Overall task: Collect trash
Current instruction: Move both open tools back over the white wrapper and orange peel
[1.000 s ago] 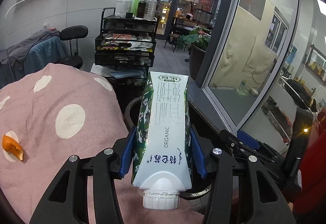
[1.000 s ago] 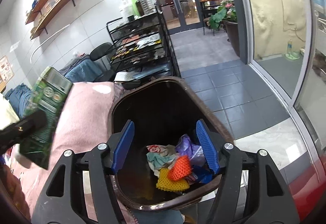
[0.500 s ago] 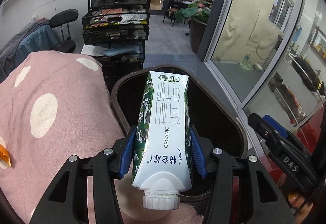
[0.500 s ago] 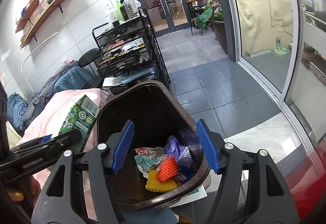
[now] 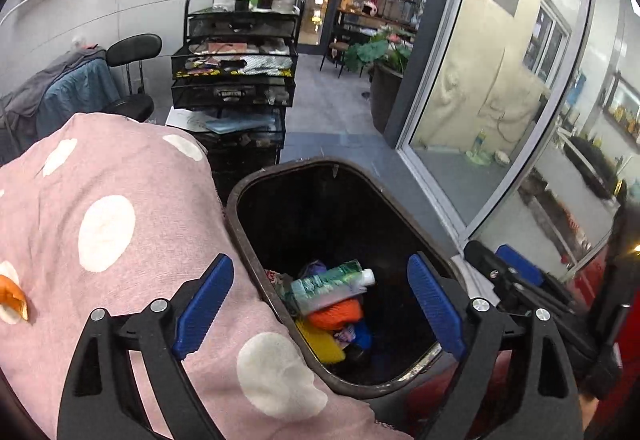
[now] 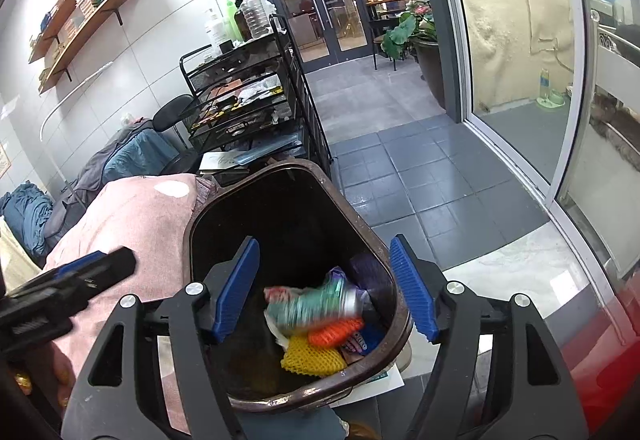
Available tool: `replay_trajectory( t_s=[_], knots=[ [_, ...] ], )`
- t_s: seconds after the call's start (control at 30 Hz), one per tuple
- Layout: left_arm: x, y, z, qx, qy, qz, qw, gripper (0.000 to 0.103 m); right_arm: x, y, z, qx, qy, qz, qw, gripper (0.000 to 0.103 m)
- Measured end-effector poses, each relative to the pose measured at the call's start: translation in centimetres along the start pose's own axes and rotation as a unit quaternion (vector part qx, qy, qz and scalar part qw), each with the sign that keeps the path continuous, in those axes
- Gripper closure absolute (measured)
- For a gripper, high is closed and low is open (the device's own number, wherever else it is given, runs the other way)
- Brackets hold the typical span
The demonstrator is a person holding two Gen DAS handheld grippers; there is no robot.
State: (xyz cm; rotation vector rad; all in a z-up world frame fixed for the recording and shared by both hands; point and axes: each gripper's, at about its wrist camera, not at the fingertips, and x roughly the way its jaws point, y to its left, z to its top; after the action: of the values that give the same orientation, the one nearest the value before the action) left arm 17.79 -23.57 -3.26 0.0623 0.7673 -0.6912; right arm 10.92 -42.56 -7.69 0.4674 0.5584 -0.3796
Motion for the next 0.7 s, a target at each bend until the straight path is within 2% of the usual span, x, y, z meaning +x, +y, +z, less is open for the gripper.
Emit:
replay_trajectory(
  t_s=[0.13,0.3,0.47,0.7],
  knots=[
    [-2.6,0.8,-0.3,-0.01,-0.036,0.012,0.9992,0.014,-0.3,0.8,0.2,-0.006,-0.005,0.016,1.0,0.035],
    [-5.9,1.9,-1.1,-0.008,-0.078,0.046,0.9958,0.01,-0.8,2.3,0.3,-0.022,-0.009,0.04,0.999,0.032],
    [-8.2,3.5,-2.3,-0.013,-0.097,0.076,0.9923,0.01,-1.2,4.5,0.2,-0.043,-0.009,0.066,0.997,0.031],
    [-10.8,6.7,-3.8,-0.041,-0.108,0.108,0.9874,0.008,-1.7,8.8,-0.3,-0.086,0.003,0.123,0.989,0.02]
  ],
)
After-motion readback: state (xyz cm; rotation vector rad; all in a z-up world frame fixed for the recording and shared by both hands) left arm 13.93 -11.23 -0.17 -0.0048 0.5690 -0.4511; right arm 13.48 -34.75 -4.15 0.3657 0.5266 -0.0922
